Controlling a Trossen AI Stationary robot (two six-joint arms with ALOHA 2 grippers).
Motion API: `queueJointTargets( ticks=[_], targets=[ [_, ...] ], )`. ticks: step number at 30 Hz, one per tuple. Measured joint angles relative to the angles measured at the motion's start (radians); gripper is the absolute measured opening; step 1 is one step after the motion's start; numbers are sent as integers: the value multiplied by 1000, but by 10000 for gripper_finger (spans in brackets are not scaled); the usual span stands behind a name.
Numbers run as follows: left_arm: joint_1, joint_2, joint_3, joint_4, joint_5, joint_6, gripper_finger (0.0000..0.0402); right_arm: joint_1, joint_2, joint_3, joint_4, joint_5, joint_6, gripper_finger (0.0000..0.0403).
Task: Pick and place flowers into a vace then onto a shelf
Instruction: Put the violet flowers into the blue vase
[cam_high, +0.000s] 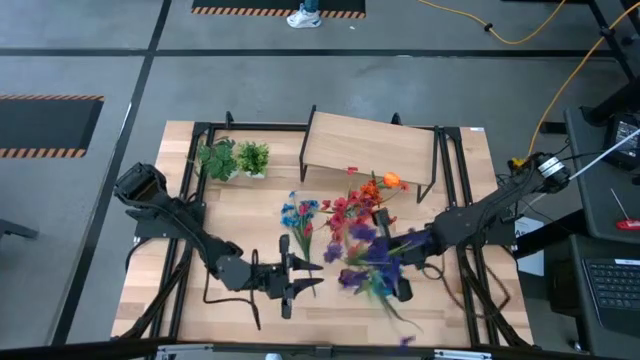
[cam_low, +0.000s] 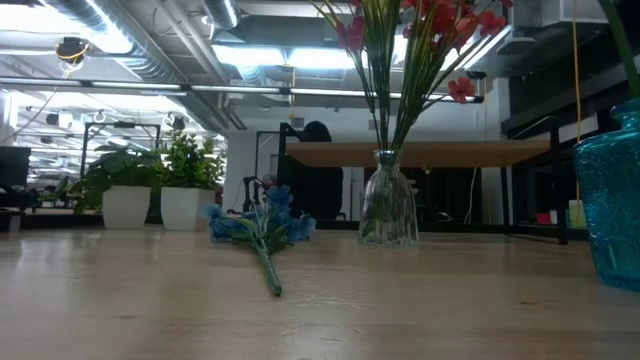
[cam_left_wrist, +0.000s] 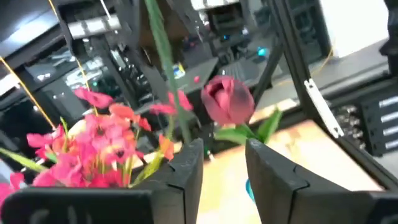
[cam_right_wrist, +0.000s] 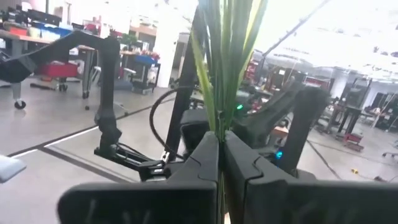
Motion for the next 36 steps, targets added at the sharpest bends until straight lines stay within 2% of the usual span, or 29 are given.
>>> queueJointTargets(
  ticks=[6,13,17,22,25,31,36],
  targets=[
    [-36,0,0,-121,-30,-131,90,0,-114,0,-112,5,-8,1],
    [-48,0,0,-230,-51,-245,8,48,-222,-7,-212,30,-3,0],
    [-49,0,0,-245,-50,-279,4,126,-242,-25,-252,138,-2,0],
    [-49,0,0,-244,-50,-281,2,251,-235,-51,-245,202,-1,0],
    [-49,0,0,-245,-50,-288,3,322,-233,-80,-214,261,-2,0],
    [-49,0,0,-245,-50,-307,3,431,-233,-201,-71,476,0,0],
    [-44,0,0,-244,-49,-352,1,461,-232,-354,145,498,29,0]
  ],
)
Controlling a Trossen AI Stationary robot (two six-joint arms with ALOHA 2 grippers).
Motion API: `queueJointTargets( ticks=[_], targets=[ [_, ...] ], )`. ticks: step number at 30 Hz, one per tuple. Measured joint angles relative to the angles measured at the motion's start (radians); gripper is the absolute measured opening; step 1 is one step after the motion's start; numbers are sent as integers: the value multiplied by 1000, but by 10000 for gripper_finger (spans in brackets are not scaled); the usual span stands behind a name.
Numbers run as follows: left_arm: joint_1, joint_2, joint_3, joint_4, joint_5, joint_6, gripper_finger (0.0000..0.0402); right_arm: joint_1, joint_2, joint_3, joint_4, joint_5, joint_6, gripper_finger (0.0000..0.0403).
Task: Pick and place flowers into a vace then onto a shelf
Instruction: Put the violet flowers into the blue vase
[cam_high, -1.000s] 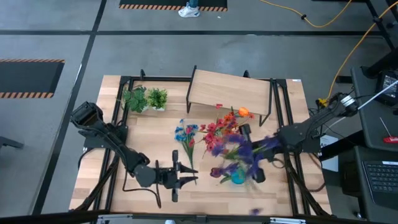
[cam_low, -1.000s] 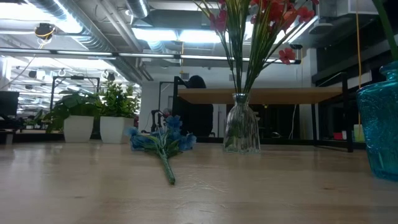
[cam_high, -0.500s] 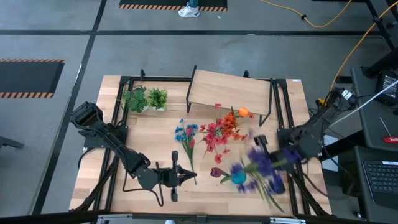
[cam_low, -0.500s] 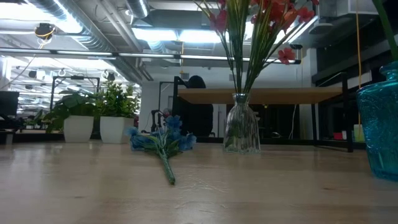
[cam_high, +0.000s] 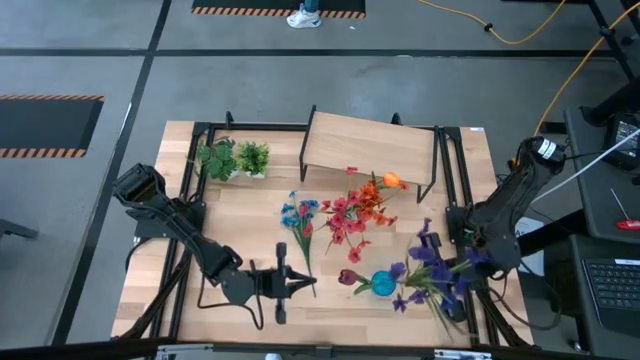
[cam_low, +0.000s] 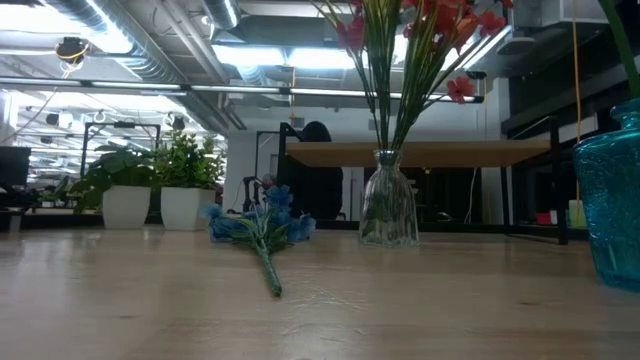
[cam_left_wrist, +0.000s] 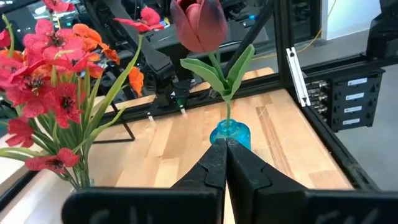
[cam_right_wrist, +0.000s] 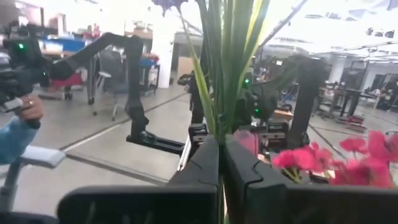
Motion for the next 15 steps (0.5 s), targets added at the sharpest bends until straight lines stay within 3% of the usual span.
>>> queueJointTargets(
  ticks=[7,15],
  targets=[
    [5,0,0,0,0,-4,7,-8,4,-138,150,2,71,0],
    [5,0,0,0,0,-4,2,-24,88,-167,227,0,86,0]
  ],
)
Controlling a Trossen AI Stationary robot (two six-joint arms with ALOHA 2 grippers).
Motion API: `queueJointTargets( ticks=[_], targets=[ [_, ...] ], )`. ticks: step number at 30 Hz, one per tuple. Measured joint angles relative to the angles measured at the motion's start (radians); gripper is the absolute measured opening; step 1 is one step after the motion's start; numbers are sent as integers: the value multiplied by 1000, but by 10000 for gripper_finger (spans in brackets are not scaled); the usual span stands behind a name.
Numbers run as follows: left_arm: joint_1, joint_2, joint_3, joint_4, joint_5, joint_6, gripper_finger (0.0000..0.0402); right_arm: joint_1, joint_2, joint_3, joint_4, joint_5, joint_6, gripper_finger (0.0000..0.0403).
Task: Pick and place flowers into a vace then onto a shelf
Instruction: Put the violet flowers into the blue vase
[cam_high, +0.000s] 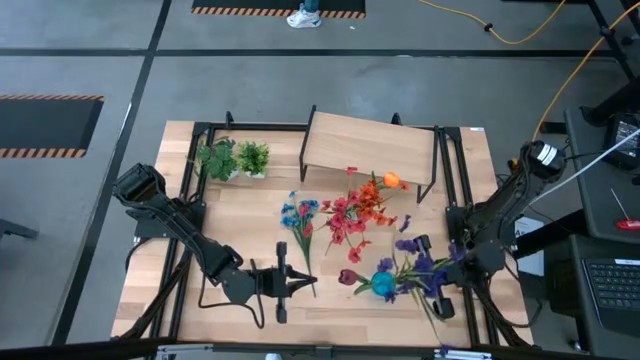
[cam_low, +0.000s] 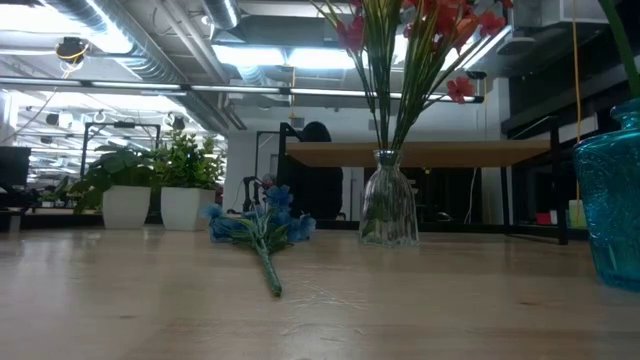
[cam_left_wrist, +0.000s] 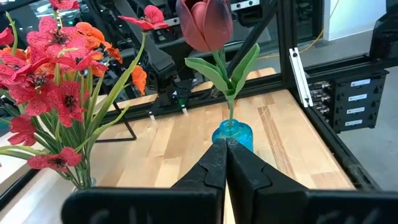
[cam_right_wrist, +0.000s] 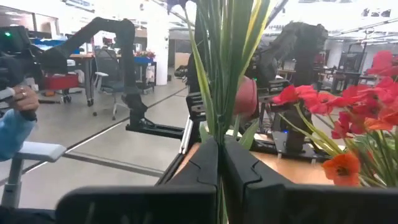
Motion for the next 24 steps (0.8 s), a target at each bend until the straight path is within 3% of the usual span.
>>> queueJointTargets(
  ticks=[24],
  targets=[
    [0,1,-1,-34,14,-81,5,-7,201,0,50,73,65,0]
  ],
)
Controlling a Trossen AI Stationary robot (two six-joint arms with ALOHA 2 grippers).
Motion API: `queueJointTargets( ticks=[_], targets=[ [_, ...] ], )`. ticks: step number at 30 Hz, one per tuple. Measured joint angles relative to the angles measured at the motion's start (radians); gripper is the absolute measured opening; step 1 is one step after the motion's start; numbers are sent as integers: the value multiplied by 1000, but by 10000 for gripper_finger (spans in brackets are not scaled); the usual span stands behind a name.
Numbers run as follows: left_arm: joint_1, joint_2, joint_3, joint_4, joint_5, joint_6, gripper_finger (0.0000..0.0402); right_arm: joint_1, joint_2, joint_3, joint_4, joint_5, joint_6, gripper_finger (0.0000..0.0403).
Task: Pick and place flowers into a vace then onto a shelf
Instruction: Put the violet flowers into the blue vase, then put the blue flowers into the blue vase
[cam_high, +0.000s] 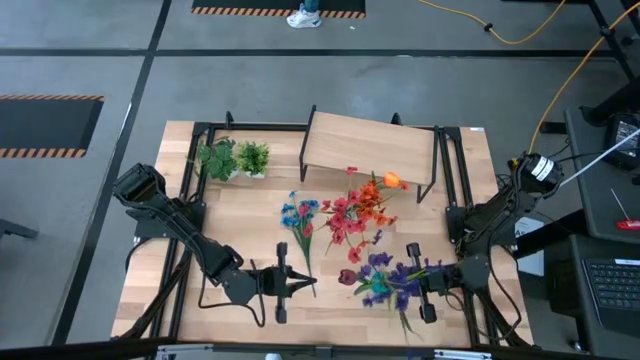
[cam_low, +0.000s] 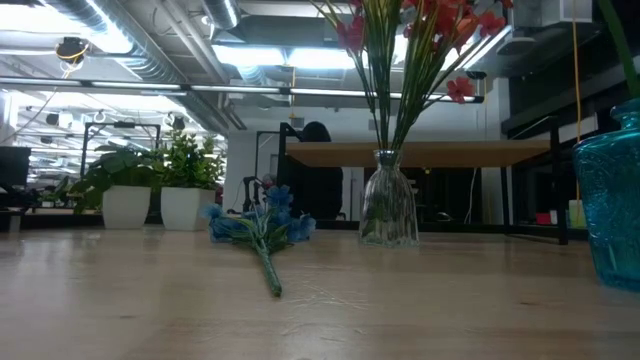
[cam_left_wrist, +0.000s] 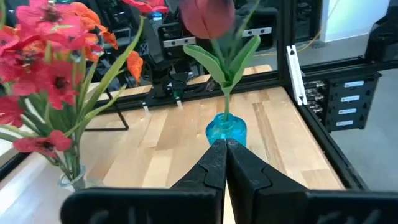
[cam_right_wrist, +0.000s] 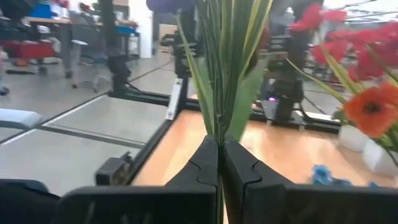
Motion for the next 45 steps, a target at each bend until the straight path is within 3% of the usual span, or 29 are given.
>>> queueJointTargets(
  ticks=[4,20,35,45],
  targets=[
    [0,0,0,-3,16,0,4,0,19,0,-12,63,27,2],
    [0,0,0,-10,17,0,5,0,37,0,-81,65,79,58],
    [0,0,0,-14,19,-4,11,48,25,0,-98,66,75,169],
    [0,0,0,-49,20,-51,11,104,-85,0,-314,66,237,180]
  ],
)
